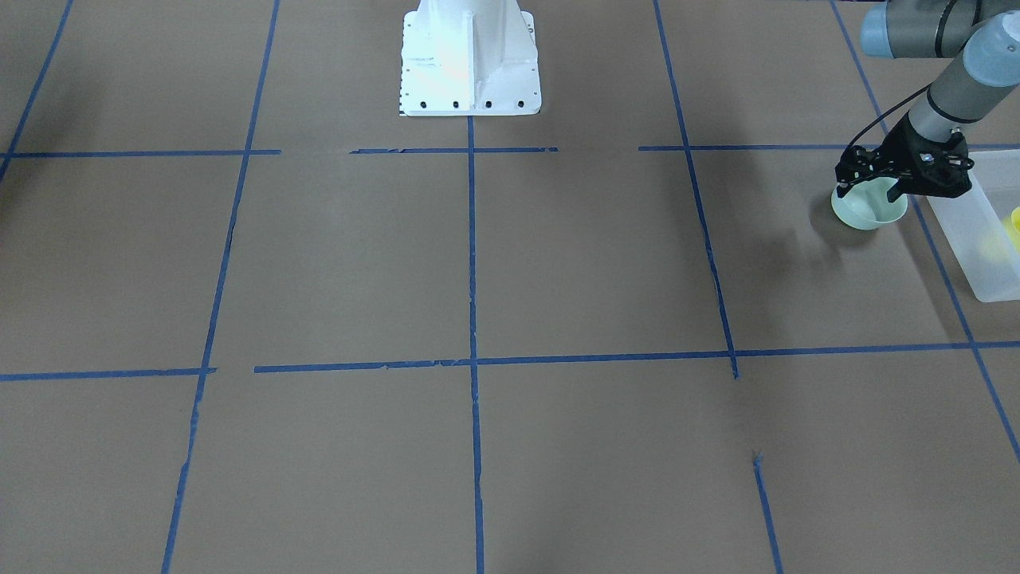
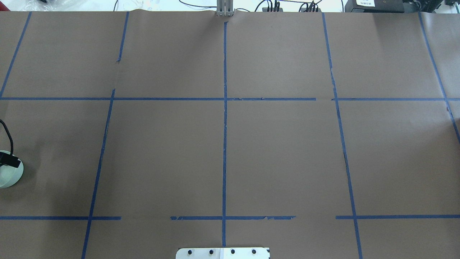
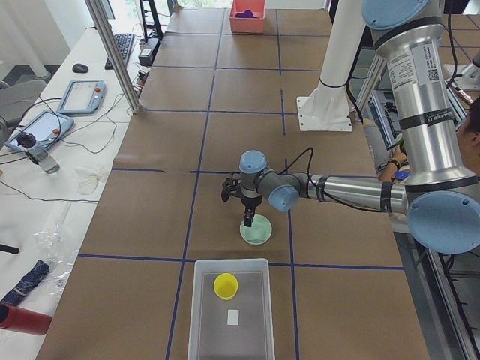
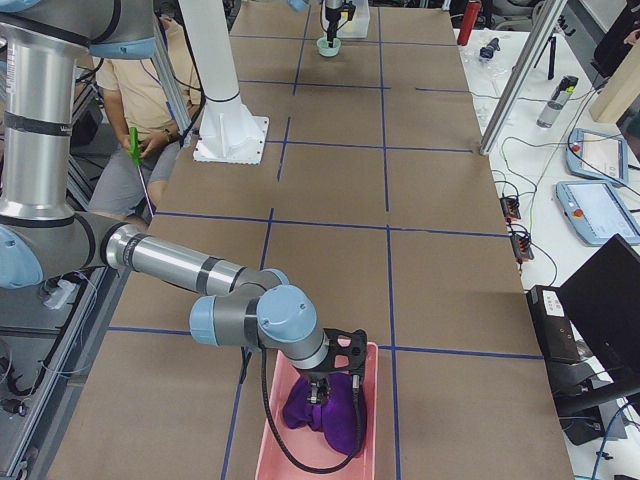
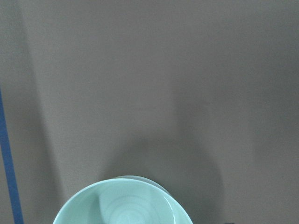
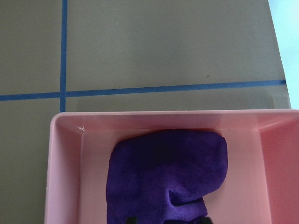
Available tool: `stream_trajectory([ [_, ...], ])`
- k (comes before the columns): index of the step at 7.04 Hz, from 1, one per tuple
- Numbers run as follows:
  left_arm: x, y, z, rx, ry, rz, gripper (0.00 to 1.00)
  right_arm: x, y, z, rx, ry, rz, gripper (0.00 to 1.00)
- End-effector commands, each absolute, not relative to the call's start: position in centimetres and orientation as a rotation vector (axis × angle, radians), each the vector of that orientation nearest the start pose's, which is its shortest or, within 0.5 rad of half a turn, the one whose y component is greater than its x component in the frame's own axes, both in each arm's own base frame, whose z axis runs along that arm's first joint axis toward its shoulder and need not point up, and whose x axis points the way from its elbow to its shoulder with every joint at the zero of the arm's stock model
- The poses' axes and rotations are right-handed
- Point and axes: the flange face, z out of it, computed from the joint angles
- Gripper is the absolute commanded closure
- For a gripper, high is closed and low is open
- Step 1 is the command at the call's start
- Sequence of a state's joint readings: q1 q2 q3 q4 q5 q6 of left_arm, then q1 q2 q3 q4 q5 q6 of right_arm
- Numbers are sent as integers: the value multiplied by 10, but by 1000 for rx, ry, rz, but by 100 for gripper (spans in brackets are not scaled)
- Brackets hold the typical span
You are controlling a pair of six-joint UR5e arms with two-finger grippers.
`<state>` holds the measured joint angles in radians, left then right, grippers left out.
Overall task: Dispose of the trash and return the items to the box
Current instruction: 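Lift purple cloth into the pink bin while left gripper reaches green bowl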
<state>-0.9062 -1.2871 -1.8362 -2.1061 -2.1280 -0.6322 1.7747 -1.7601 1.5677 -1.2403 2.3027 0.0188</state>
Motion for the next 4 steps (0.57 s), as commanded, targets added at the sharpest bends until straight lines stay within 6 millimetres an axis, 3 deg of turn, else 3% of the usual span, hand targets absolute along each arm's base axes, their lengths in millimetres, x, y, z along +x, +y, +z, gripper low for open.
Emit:
stream_trajectory([
  [1,196,-359,606,54,736,208,14,119,-430,662,232,-814,144,0],
  [2,202,-357,607,48,737,221,16,88,-442,621,222,-844,168,0],
  [4,215,-357,616,53,745,248,25,5,-452,557,146,-907,182,0],
])
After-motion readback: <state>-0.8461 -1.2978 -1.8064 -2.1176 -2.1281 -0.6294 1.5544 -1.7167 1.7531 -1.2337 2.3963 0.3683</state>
